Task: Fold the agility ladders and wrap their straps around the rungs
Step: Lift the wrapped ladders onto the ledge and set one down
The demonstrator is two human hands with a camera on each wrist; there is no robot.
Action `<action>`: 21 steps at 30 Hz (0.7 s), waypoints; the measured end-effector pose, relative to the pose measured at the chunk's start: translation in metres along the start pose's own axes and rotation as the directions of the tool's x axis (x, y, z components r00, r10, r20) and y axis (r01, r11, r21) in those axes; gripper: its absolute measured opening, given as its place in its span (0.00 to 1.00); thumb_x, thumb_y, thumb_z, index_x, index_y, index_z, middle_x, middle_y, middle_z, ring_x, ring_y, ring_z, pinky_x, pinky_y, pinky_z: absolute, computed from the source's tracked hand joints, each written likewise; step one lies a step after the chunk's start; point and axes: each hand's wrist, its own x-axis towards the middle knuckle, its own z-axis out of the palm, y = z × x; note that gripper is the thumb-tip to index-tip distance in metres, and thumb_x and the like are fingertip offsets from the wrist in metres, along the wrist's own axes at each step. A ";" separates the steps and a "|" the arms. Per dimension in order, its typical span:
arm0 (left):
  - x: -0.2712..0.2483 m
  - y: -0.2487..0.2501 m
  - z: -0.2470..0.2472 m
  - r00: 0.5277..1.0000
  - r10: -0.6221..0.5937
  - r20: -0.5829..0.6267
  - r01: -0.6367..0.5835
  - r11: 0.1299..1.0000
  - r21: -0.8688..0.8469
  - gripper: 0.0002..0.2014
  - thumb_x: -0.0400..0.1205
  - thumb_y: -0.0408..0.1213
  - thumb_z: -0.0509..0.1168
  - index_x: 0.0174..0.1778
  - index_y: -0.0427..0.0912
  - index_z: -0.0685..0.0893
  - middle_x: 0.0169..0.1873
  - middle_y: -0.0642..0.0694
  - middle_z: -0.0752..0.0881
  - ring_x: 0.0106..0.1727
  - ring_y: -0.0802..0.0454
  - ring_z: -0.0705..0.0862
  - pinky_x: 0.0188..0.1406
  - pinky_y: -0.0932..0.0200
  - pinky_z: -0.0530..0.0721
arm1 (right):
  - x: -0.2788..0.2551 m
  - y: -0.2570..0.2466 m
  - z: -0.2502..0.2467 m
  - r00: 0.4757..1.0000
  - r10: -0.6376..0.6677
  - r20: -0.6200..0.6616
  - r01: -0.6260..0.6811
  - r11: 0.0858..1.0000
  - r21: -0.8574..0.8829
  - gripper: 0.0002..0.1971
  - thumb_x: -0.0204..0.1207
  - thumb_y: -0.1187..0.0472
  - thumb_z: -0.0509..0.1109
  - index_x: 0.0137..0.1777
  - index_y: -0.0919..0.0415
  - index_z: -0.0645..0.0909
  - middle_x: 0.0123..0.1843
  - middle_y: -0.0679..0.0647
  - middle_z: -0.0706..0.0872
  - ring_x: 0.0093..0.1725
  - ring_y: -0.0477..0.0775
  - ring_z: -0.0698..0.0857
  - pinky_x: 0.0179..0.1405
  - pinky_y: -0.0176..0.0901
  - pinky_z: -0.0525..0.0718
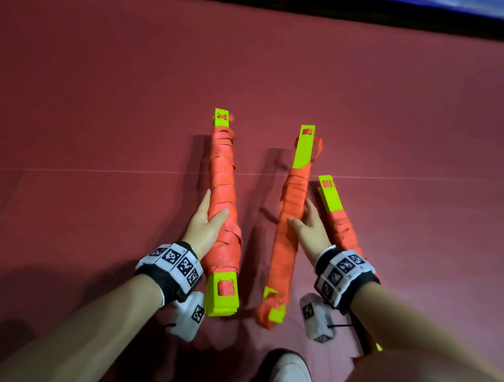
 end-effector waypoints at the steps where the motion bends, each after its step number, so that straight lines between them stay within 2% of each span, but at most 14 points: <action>1: 0.000 0.003 -0.008 1.000 0.015 -0.011 -0.015 1.000 -0.005 0.31 0.86 0.35 0.62 0.85 0.48 0.60 0.76 0.50 0.72 0.72 0.58 0.73 0.70 0.65 0.67 | 0.003 -0.007 0.010 1.000 -0.007 -0.003 0.007 0.996 0.091 0.30 0.80 0.75 0.63 0.81 0.66 0.59 0.73 0.63 0.76 0.66 0.53 0.78 0.74 0.51 0.74; 3: 0.001 0.006 -0.024 0.999 0.039 -0.036 -0.039 0.999 -0.002 0.31 0.86 0.35 0.63 0.85 0.49 0.60 0.77 0.49 0.72 0.74 0.56 0.73 0.73 0.63 0.67 | 0.008 -0.013 0.030 0.999 0.005 -0.048 0.005 0.978 0.209 0.29 0.81 0.74 0.62 0.81 0.63 0.60 0.69 0.60 0.79 0.62 0.53 0.80 0.71 0.53 0.77; 5: -0.001 0.002 -0.038 0.998 0.041 -0.057 -0.041 0.999 0.005 0.31 0.86 0.35 0.63 0.85 0.49 0.60 0.79 0.49 0.71 0.76 0.53 0.72 0.76 0.60 0.66 | 0.010 -0.005 0.048 0.996 0.049 -0.080 -0.031 0.977 0.211 0.30 0.82 0.74 0.62 0.82 0.62 0.58 0.68 0.56 0.78 0.62 0.52 0.79 0.72 0.52 0.76; 7: -0.004 -0.006 -0.050 0.997 0.020 -0.077 -0.019 1.000 0.008 0.31 0.86 0.35 0.62 0.85 0.48 0.59 0.79 0.49 0.70 0.78 0.53 0.70 0.76 0.61 0.65 | 0.010 0.013 0.061 0.994 0.086 -0.073 -0.075 0.987 0.142 0.30 0.81 0.73 0.63 0.82 0.63 0.59 0.69 0.55 0.76 0.62 0.51 0.78 0.70 0.45 0.76; 9: -0.009 -0.018 -0.059 0.993 -0.005 -0.114 0.006 1.000 0.012 0.31 0.86 0.34 0.62 0.85 0.47 0.59 0.80 0.48 0.69 0.78 0.52 0.70 0.76 0.62 0.64 | 0.010 0.033 0.069 0.992 0.108 -0.072 -0.106 0.994 0.027 0.30 0.80 0.73 0.65 0.80 0.65 0.61 0.72 0.61 0.76 0.61 0.51 0.77 0.62 0.33 0.77; 10: -0.011 -0.025 -0.062 0.991 -0.022 -0.133 0.024 1.000 0.013 0.31 0.86 0.34 0.62 0.85 0.47 0.59 0.80 0.47 0.69 0.78 0.51 0.70 0.77 0.61 0.64 | 0.011 0.042 0.071 0.992 0.110 -0.070 -0.111 0.994 -0.022 0.30 0.79 0.73 0.67 0.80 0.65 0.61 0.73 0.63 0.76 0.61 0.53 0.78 0.58 0.29 0.76; 11: -0.013 -0.032 -0.064 0.988 -0.043 -0.150 0.045 0.999 0.013 0.31 0.86 0.35 0.62 0.85 0.46 0.59 0.79 0.46 0.70 0.78 0.50 0.70 0.77 0.60 0.65 | 0.010 0.051 0.071 0.991 0.120 -0.066 -0.124 0.990 -0.067 0.31 0.79 0.72 0.68 0.80 0.65 0.62 0.73 0.64 0.76 0.63 0.56 0.79 0.58 0.30 0.75; 14: -0.021 -0.053 -0.065 0.977 -0.110 -0.185 0.116 0.993 0.020 0.31 0.85 0.36 0.63 0.85 0.45 0.60 0.79 0.44 0.70 0.78 0.49 0.71 0.79 0.57 0.65 | 0.004 0.074 0.073 0.985 0.168 -0.051 -0.174 0.968 -0.183 0.36 0.75 0.67 0.74 0.81 0.61 0.62 0.74 0.63 0.75 0.72 0.62 0.77 0.74 0.50 0.73; 16: -0.026 -0.063 -0.062 0.974 -0.128 -0.189 0.137 0.990 0.035 0.32 0.85 0.36 0.63 0.85 0.45 0.59 0.80 0.45 0.68 0.79 0.50 0.69 0.77 0.62 0.64 | -0.004 0.085 0.075 0.986 0.160 -0.035 -0.164 0.945 -0.283 0.44 0.70 0.66 0.78 0.82 0.62 0.58 0.74 0.63 0.74 0.74 0.63 0.75 0.74 0.49 0.72; 18: -0.030 -0.068 -0.060 0.978 -0.123 -0.168 0.132 0.990 0.048 0.32 0.85 0.34 0.63 0.85 0.44 0.59 0.81 0.46 0.67 0.79 0.51 0.69 0.73 0.67 0.62 | -0.010 0.090 0.076 0.981 0.188 -0.053 -0.192 0.870 -0.454 0.49 0.69 0.63 0.78 0.84 0.62 0.51 0.75 0.67 0.71 0.75 0.65 0.73 0.72 0.49 0.71; 21: -0.031 -0.067 -0.057 0.984 -0.121 -0.128 0.129 0.990 0.057 0.32 0.85 0.34 0.63 0.85 0.45 0.59 0.80 0.47 0.68 0.78 0.52 0.69 0.69 0.70 0.62 | -0.020 0.087 0.078 0.952 0.276 -0.131 -0.300 0.765 -0.570 0.45 0.75 0.54 0.73 0.84 0.61 0.49 0.71 0.67 0.78 0.70 0.68 0.78 0.65 0.51 0.75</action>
